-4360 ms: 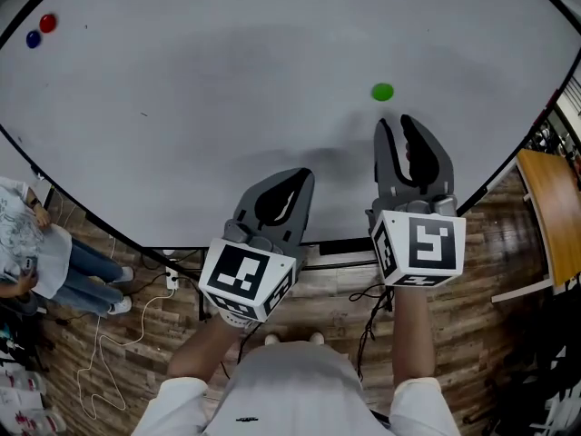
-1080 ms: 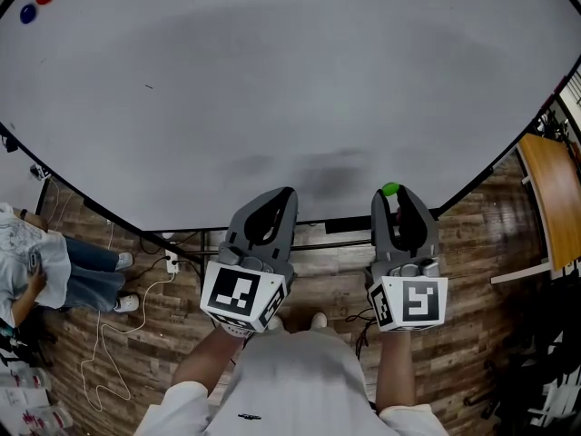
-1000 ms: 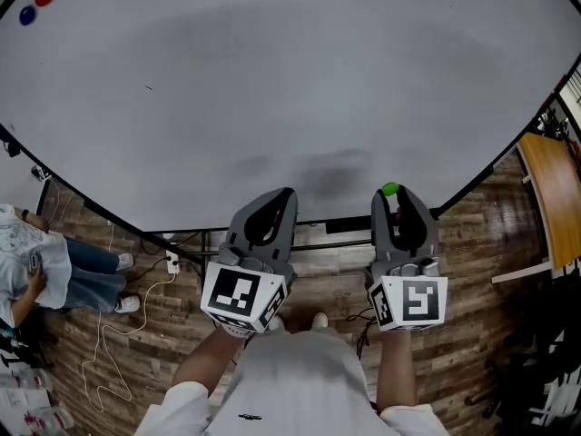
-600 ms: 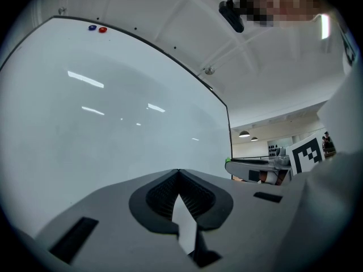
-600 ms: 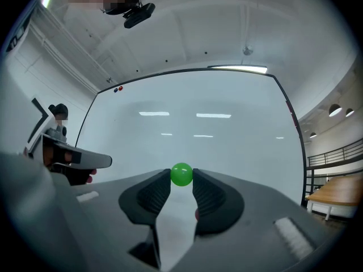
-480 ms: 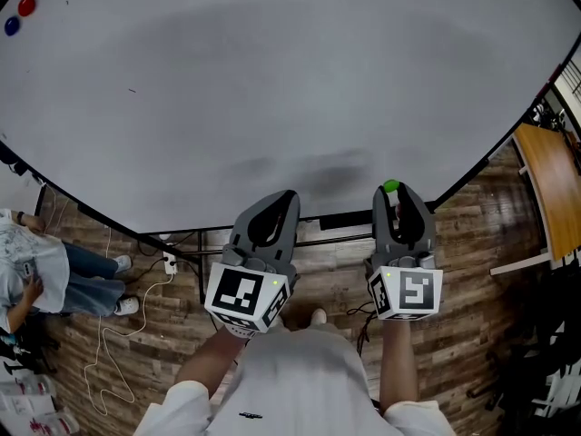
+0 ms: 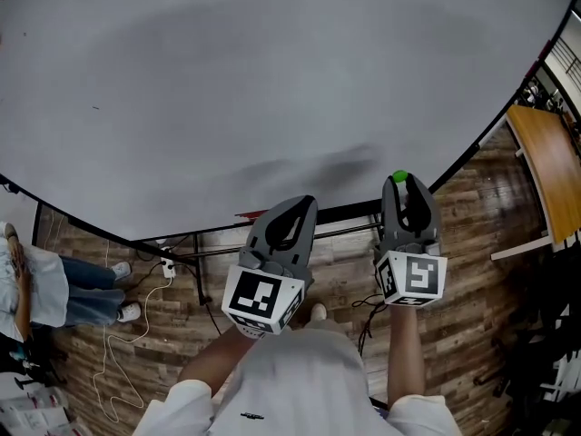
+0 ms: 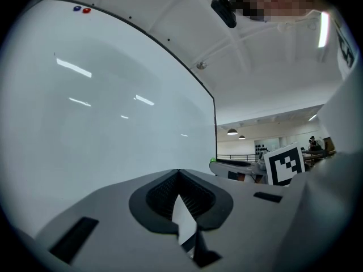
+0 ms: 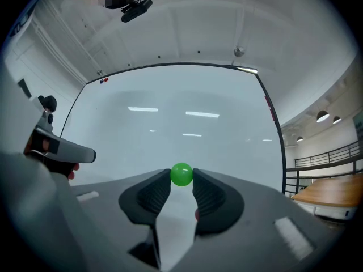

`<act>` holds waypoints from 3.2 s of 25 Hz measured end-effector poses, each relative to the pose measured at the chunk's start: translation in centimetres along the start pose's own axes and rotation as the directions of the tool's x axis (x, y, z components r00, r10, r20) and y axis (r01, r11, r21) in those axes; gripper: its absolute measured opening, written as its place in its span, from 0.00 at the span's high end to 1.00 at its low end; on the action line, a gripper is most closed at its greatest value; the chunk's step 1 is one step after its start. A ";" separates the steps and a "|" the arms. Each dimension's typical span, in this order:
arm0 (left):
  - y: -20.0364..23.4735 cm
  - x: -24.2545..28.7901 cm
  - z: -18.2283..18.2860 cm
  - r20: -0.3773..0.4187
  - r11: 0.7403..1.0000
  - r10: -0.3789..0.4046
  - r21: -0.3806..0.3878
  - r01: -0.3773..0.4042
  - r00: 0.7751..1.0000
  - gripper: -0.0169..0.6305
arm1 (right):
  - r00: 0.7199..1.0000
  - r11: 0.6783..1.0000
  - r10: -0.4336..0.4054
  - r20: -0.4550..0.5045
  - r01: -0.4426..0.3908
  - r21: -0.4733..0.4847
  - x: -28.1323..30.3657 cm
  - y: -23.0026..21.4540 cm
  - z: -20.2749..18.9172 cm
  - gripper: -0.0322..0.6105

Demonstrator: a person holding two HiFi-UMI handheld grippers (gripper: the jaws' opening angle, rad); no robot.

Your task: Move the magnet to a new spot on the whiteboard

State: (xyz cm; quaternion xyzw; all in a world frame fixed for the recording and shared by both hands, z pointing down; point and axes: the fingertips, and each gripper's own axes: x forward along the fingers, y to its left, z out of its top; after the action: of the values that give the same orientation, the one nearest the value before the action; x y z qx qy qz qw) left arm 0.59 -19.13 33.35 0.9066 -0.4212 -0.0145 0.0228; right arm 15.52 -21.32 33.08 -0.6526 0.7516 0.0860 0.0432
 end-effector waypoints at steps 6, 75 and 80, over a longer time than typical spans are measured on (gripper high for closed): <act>-1.8 2.3 -0.8 -0.019 1.000 -0.026 -0.002 0.026 0.999 0.96 | 0.999 0.999 -0.035 0.003 0.035 -0.007 0.6 -3.4 -0.8 0.75; 0.0 1.3 -0.4 0.006 0.999 0.039 0.014 -0.039 0.999 0.96 | 0.998 0.997 0.062 -0.011 -0.063 -0.051 1.7 -0.3 0.8 0.85; 1.4 -0.6 0.1 0.017 0.998 0.060 0.019 -0.060 0.998 0.96 | 0.996 0.995 0.090 -0.012 -0.090 -0.038 0.8 2.2 1.5 0.93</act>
State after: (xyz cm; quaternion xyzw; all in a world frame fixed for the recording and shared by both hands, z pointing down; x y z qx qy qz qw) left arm -0.88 -19.59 33.34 0.8935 -0.4486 -0.0172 0.0111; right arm 13.17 -21.50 31.66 -0.6192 0.7786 0.0991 0.0227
